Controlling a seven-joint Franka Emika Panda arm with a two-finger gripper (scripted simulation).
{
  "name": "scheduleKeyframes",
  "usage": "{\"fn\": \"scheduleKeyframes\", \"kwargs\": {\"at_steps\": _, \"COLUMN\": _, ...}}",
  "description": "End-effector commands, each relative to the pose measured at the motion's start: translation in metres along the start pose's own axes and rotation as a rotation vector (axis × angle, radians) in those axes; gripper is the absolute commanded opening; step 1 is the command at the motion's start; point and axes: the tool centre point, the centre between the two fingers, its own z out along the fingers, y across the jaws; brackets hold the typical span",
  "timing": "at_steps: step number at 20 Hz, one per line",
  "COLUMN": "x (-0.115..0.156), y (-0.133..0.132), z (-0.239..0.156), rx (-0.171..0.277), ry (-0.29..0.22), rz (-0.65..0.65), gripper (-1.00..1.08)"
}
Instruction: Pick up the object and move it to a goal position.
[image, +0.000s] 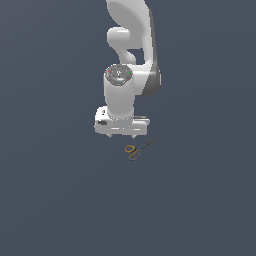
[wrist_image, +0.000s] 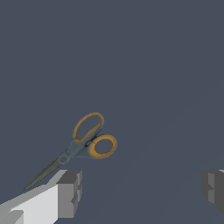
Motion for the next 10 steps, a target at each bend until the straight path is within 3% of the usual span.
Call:
{"fn": "scheduleKeyframes", "kwargs": {"at_steps": 1, "x": 0.000, "y": -0.003, "z": 0.002, "rx": 0.001, "ry": 0.000, "rz": 0.023, "gripper": 1.00}}
{"fn": "scheduleKeyframes", "kwargs": {"at_steps": 10, "x": -0.002, "y": -0.019, "z": 0.015, "rx": 0.008, "ry": 0.002, "rz": 0.170, "gripper": 1.00}}
